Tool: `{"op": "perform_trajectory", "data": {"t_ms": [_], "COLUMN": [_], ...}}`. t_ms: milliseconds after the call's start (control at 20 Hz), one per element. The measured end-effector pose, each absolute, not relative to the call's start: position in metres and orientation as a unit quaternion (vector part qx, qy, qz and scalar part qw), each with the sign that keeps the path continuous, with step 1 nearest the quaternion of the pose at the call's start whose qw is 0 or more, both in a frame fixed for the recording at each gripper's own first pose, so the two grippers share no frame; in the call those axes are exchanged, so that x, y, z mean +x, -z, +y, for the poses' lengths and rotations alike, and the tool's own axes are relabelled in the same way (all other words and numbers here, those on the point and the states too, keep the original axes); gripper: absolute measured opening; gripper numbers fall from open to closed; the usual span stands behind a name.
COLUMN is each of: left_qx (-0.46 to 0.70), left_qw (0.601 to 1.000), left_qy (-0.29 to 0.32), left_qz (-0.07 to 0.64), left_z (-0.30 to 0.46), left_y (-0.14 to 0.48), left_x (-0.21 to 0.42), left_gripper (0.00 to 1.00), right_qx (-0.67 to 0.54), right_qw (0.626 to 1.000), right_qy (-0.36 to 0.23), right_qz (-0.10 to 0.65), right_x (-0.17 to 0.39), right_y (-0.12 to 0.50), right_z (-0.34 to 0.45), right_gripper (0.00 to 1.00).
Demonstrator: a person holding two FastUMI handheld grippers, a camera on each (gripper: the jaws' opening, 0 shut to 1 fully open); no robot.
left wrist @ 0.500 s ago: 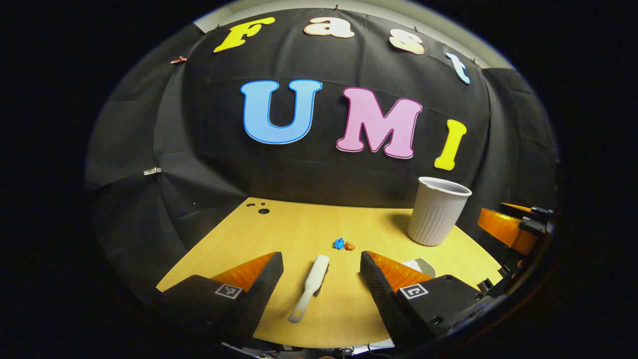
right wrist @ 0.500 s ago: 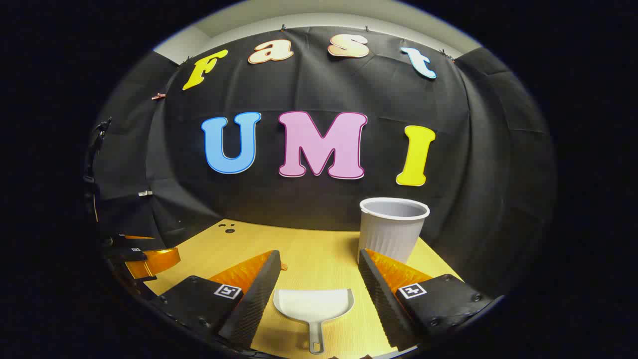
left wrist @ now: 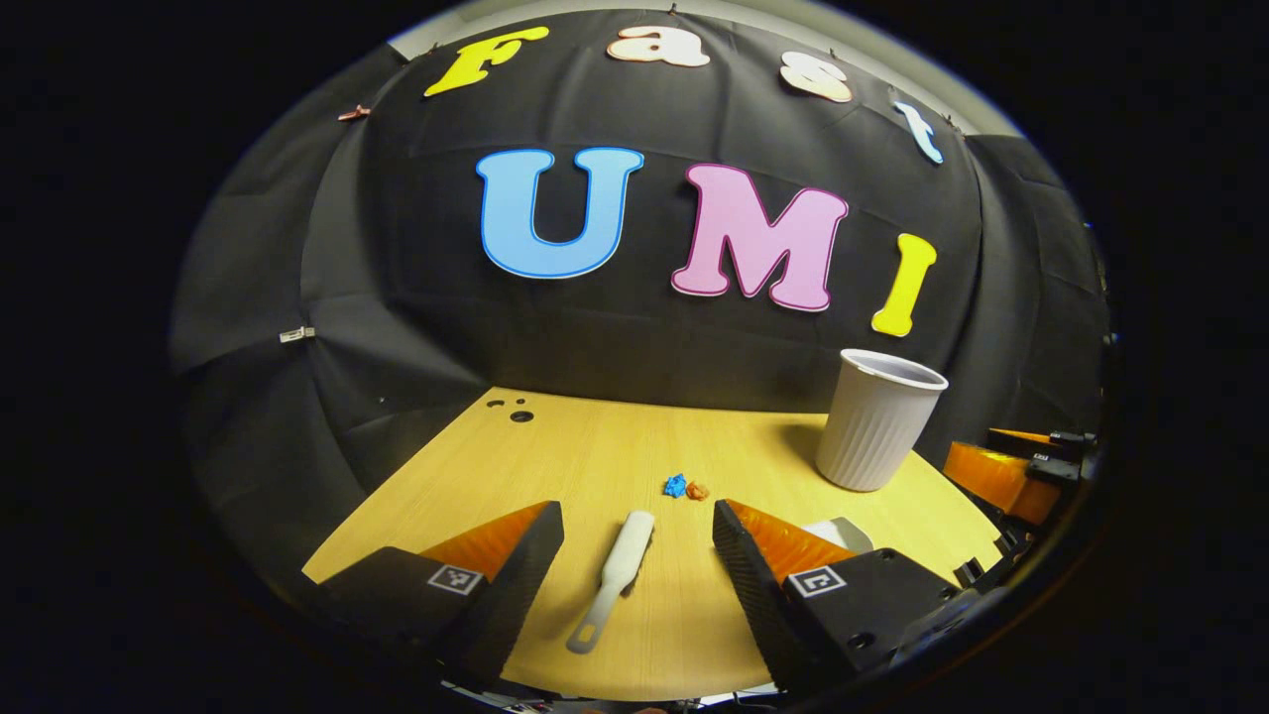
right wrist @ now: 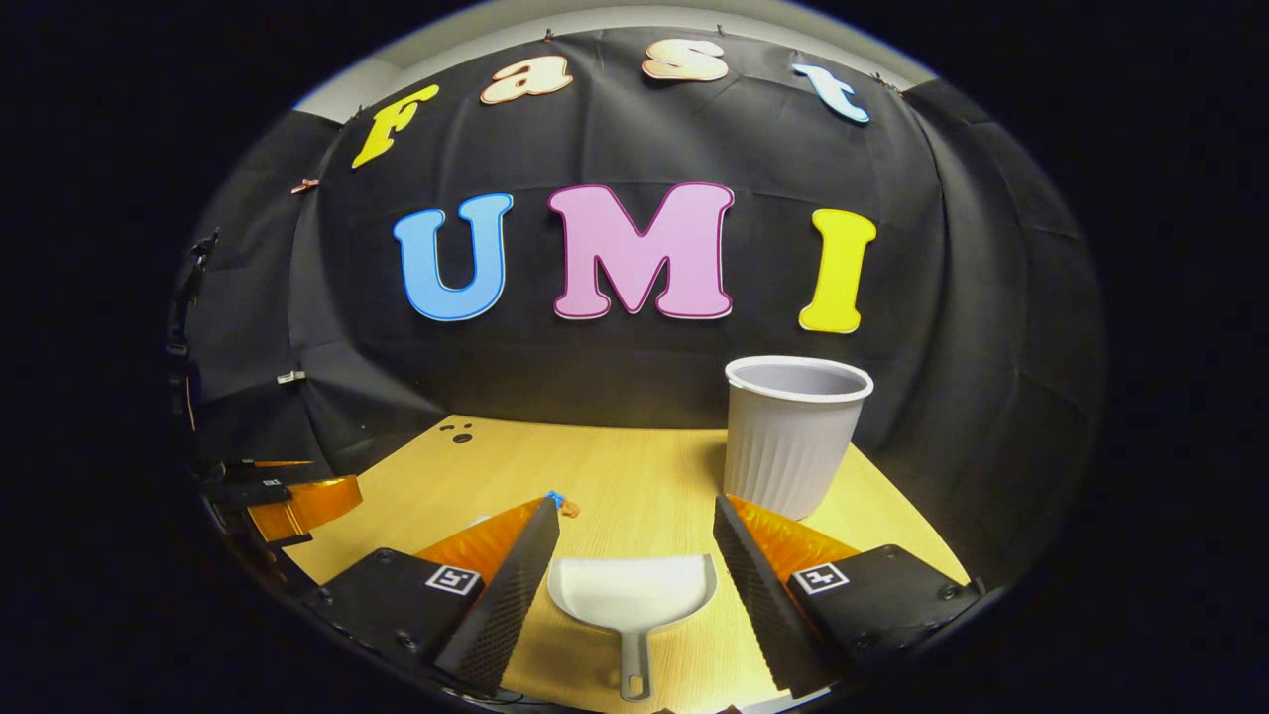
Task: Pick up the small broom and dustpan from the desktop, sweep the trash into the dustpan with the broom, and then empty the trash into the garbage bin.
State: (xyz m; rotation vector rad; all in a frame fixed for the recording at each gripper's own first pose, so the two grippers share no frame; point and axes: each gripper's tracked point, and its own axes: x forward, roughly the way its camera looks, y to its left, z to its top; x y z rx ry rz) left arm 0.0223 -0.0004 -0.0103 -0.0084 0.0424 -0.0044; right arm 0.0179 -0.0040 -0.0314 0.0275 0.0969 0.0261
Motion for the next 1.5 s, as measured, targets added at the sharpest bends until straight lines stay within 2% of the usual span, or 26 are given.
{"op": "perform_trajectory", "data": {"t_ms": [450, 750, 900, 1500], "left_qx": [-0.008, -0.054, -0.045, 0.041], "left_qw": [0.997, 0.989, 0.984, 0.944], "left_qy": [0.005, -0.004, -0.017, 0.016], "left_qz": [0.076, 0.138, 0.172, 0.327], "left_z": [0.01, 0.022, 0.033, 0.04], "left_y": [0.045, 0.083, 0.103, 0.17], "left_x": [0.038, 0.062, 0.074, 0.122], "left_gripper": [0.96, 0.96, 0.95, 0.94], "right_qx": [0.029, 0.037, 0.038, 0.056], "right_qw": [0.994, 0.99, 0.986, 0.976], "right_qy": [-0.006, -0.013, -0.023, -0.02], "right_qz": [0.101, 0.135, 0.16, 0.21], "right_x": [0.025, 0.028, 0.031, 0.036], "right_y": [0.055, 0.075, 0.09, 0.129], "right_z": [-0.005, -0.001, 0.004, -0.007], "right_gripper": [0.98, 0.98, 0.98, 0.99]}}
